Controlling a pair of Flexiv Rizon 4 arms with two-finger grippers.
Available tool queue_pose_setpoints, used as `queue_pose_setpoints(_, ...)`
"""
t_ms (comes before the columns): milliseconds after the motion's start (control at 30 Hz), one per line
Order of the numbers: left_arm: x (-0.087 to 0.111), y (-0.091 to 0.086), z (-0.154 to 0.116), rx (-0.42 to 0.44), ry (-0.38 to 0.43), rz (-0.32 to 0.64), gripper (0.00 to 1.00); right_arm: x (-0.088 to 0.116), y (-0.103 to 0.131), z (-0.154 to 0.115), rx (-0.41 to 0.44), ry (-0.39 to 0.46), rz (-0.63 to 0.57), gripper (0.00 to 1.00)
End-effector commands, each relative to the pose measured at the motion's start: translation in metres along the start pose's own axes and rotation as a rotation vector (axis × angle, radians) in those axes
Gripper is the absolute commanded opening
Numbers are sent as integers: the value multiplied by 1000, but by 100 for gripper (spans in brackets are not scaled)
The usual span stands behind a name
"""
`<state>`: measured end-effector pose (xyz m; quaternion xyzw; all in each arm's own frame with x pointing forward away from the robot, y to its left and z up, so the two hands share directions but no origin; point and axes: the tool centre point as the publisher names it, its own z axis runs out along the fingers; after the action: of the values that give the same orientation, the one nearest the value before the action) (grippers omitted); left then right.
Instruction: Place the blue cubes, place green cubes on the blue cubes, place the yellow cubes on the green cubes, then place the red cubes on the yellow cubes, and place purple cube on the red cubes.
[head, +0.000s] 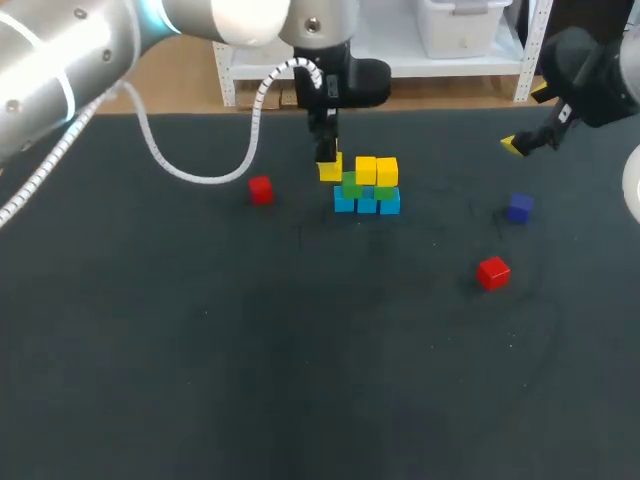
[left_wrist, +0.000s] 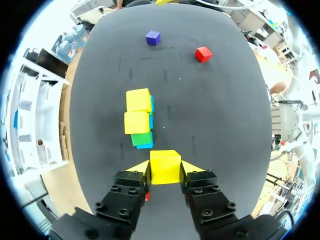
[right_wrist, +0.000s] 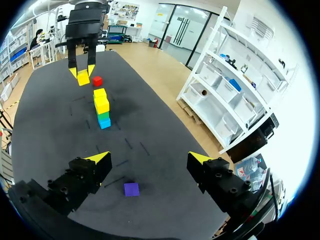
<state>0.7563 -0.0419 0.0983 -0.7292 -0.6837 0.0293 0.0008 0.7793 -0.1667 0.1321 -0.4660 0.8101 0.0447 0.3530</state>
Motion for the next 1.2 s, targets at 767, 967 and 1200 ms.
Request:
queue_pose_setpoints(767,-17,22,19,85,7,-48,0,0,1,0,4,3,1,100)
queue_pose_setpoints(967,-20,24,23,87,5,-46,0,0,1,0,4,3,1,100)
queue_pose_setpoints(1200,-22,25,26,83,9,-42,0,0,1,0,4,3,1,100)
